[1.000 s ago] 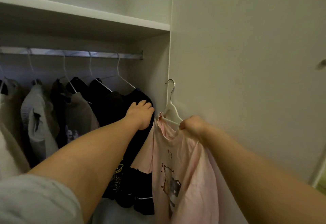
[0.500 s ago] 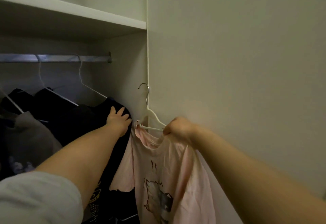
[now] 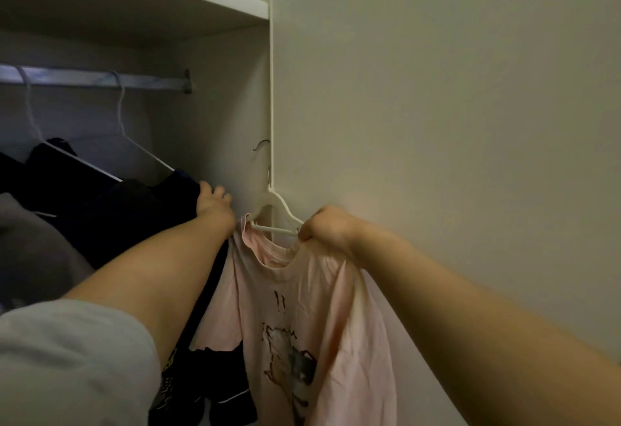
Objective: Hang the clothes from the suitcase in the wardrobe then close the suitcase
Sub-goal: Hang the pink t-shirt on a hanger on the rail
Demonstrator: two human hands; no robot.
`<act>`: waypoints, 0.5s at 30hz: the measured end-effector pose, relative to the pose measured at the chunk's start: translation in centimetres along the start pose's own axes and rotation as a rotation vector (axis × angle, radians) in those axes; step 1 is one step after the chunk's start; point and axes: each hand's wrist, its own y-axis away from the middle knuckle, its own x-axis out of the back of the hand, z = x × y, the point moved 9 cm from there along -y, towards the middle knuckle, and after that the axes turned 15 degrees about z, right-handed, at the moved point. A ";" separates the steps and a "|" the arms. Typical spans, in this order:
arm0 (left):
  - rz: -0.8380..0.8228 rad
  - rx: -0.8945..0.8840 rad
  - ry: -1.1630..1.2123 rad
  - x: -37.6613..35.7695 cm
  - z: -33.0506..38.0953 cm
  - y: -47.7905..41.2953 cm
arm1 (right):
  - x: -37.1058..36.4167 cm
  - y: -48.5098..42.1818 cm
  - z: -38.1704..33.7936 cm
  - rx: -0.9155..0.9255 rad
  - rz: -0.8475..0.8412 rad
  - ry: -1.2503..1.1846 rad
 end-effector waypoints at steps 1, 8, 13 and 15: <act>-0.015 -0.007 -0.009 -0.4 0.2 0.1 | -0.1 0.0 0.0 0.002 -0.004 0.003; -0.053 0.015 0.078 -2.3 -1.2 2.4 | -1.5 -0.6 -0.3 0.029 -0.018 0.013; 0.153 0.039 0.284 0.2 -4.3 4.0 | -2.5 -1.3 -2.8 0.091 0.021 -0.017; 0.200 0.060 0.297 0.4 -5.9 4.3 | -2.6 -1.8 -4.3 0.118 0.061 -0.044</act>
